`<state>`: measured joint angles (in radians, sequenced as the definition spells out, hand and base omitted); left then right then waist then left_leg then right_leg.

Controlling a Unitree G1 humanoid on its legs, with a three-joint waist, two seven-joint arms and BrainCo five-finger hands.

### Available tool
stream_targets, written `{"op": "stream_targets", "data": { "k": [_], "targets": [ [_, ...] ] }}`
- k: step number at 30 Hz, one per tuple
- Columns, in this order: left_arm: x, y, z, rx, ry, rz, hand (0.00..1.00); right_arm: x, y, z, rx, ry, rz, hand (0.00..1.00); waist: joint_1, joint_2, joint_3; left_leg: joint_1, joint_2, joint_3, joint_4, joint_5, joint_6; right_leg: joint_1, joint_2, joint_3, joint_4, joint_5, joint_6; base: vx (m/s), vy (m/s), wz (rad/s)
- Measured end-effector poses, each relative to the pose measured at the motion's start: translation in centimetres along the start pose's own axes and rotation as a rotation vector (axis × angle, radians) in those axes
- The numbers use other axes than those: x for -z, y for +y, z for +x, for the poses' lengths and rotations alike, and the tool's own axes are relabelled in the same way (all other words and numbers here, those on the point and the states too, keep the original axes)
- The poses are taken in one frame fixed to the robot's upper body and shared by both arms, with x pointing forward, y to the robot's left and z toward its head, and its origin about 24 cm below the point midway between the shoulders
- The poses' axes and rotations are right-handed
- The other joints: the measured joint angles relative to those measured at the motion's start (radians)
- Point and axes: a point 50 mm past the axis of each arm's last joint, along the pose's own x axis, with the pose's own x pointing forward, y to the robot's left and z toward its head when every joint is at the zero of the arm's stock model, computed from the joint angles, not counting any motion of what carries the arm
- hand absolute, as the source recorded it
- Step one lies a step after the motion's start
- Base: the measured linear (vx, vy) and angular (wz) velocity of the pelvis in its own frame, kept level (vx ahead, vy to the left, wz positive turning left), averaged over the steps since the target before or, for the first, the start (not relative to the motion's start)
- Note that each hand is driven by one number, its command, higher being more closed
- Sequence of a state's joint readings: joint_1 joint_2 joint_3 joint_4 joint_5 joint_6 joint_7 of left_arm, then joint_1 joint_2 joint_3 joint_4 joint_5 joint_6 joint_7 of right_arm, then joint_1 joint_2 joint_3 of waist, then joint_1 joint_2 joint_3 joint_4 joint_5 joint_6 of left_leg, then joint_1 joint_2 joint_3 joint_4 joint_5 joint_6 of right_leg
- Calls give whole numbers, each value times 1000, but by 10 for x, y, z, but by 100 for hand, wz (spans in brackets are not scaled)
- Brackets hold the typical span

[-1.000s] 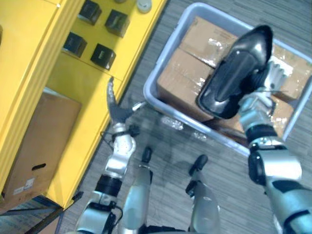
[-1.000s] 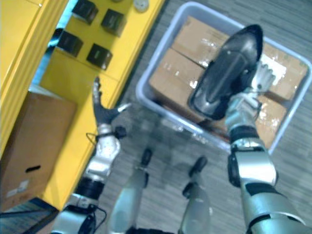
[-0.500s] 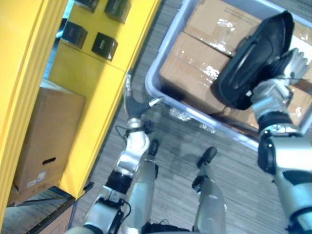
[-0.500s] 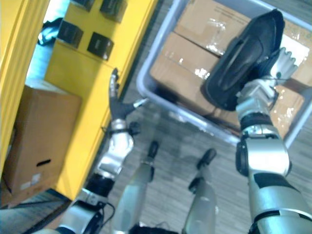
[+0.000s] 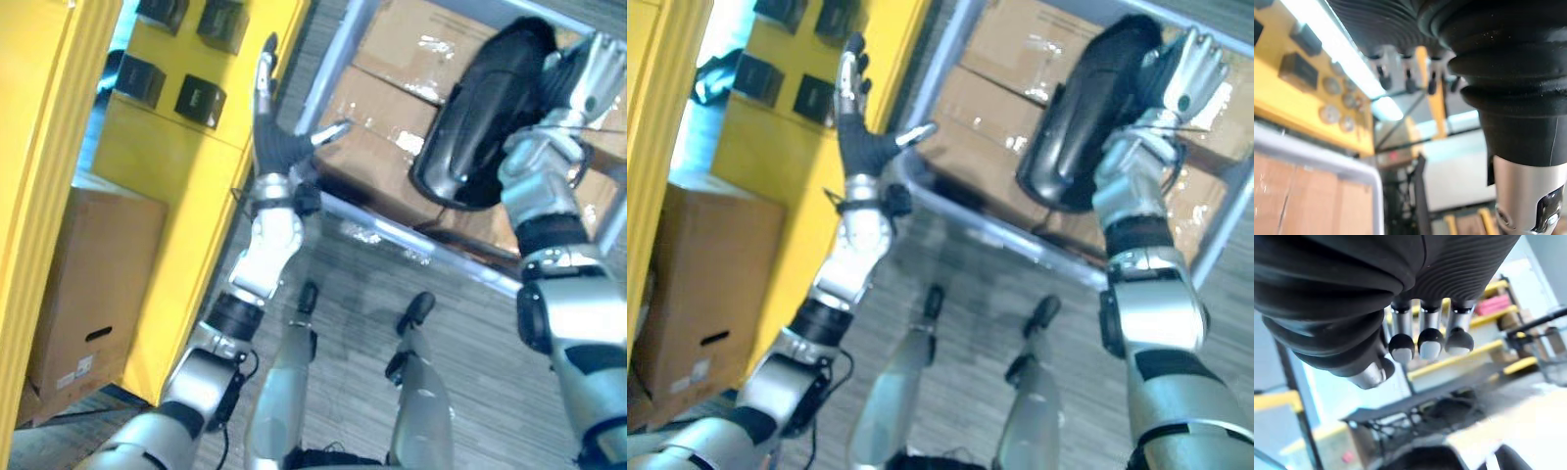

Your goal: Walk over and take plastic housings, then place them on the shelf

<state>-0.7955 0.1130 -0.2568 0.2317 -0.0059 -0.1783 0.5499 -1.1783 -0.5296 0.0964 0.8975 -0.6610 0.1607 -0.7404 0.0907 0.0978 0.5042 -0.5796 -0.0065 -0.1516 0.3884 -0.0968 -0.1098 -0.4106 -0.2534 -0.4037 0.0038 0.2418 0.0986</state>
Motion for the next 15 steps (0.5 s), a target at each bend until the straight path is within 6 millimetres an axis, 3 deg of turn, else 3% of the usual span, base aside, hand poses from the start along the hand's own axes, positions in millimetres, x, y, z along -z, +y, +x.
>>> {"op": "stream_targets", "data": {
  "k": [4,9,12,15],
  "targets": [
    [0,4,1,17,-6,-12,0,-15,0,-4,-15,-93,38,0,5,0,0,2,15,21,0,0,0,-11,11,21,0,5,-7,-47,-3,-15],
    [3,10,0,5,2,6,0,-11,-4,-24,34,-40,162,0,-13,-1,0,4,26,29,1,-1,-1,-13,21,29,0,7,-10,-44,2,-7],
    [5,13,-1,-14,8,6,0,-4,-4,-50,85,68,284,0,-20,-6,-3,6,34,44,-2,-4,-3,-25,26,49,0,9,-12,-41,12,-15],
    [6,18,-4,-53,20,-11,0,3,10,-92,64,235,403,0,-41,-6,-3,21,40,60,-20,-4,-3,-28,29,63,0,9,-13,-32,13,-13]
  ]
}}
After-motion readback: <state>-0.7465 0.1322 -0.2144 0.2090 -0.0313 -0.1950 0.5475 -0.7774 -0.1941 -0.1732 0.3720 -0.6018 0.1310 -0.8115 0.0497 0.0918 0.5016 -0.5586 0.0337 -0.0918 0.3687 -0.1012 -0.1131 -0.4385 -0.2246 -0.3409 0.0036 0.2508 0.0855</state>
